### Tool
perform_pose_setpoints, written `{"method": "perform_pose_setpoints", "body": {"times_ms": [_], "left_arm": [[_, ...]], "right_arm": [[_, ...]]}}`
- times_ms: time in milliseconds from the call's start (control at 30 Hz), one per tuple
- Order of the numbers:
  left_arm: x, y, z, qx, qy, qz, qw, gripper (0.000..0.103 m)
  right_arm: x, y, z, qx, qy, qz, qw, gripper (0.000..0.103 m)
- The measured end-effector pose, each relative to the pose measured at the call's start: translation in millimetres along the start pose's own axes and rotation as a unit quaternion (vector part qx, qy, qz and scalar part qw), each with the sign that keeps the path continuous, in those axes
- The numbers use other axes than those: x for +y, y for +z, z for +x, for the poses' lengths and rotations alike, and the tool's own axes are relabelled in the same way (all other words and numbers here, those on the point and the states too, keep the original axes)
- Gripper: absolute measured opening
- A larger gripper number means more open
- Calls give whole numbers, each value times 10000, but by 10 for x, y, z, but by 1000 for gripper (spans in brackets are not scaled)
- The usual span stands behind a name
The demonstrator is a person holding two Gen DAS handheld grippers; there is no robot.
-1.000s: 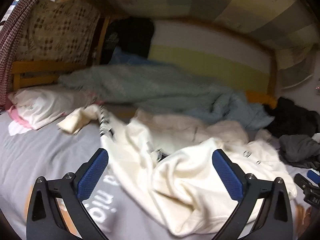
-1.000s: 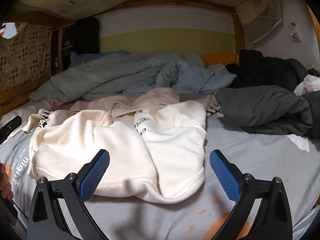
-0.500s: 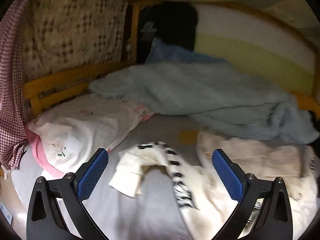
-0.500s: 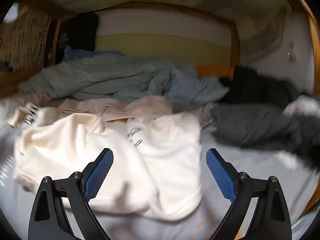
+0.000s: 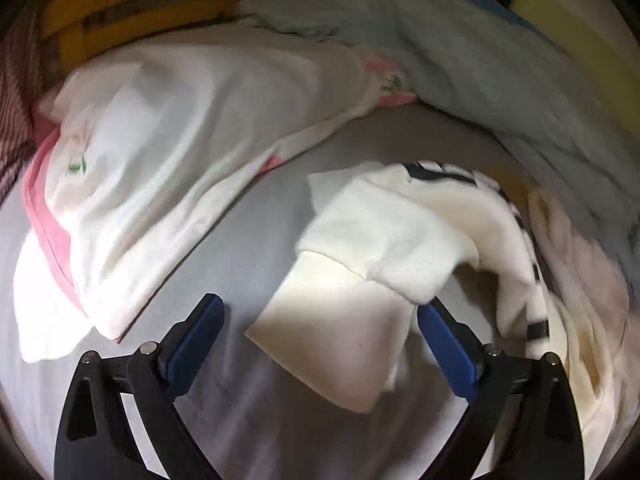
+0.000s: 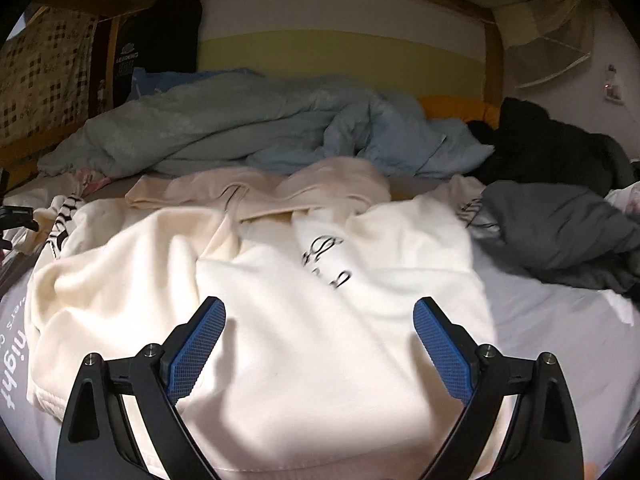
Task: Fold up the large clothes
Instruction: 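Grasp the hoodie sleeve cuff with the left tool and lift it over the body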
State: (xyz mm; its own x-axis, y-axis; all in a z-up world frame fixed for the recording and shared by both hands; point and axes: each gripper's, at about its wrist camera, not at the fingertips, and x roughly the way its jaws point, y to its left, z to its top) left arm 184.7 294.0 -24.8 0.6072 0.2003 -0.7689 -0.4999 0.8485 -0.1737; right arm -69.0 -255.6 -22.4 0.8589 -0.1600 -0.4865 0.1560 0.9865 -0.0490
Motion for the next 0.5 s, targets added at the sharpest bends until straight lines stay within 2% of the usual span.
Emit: {"method": "perform_pose_setpoints", "body": {"times_ms": [33,100,133,167,200,233,267,300,333,433,467,500], "left_arm": [[16,-10,37,46,-70,-52,10000,92],[-19,-40,77,131,-144,109,9998,59],[-58,-61,57,105,-122,268,9995,15],[-87,-60,-19,35,-85,383,9992,15],[-110,-59,-207,-305,-41,392,9988,15],[-134,-37,-446,-810,-41,444,9957,14],[-204,-37,-780,-1480,-60,668,9867,14],[-282,-65,-1099,-2080,-97,928,9737,14],[-352,-125,-1489,-2705,-380,1204,9544,14],[-410,-406,-2389,-3572,-1725,1547,9049,14],[-431,-539,-2637,-3804,-2068,1657,8860,14],[-476,-701,-2886,-4057,-2376,1882,8623,15]], "right_arm": [[-5,-37,13,16,-7,-37,10000,96],[-50,-74,38,74,-26,11,10000,96],[-73,-68,45,101,-24,62,9999,96],[-106,-64,62,150,-18,137,9998,96],[-126,-57,68,182,-11,176,9997,96],[-140,-47,62,195,-8,187,9996,96],[-140,-38,31,163,-47,148,9997,96],[-130,-34,3,113,-119,70,9998,96],[-116,-33,-34,55,-204,-21,9998,96],[-70,-39,-130,-81,-408,-185,9990,96],[-70,-34,-154,-77,-400,-151,9991,96],[-77,-25,-186,-76,-369,-56,9993,96]]}}
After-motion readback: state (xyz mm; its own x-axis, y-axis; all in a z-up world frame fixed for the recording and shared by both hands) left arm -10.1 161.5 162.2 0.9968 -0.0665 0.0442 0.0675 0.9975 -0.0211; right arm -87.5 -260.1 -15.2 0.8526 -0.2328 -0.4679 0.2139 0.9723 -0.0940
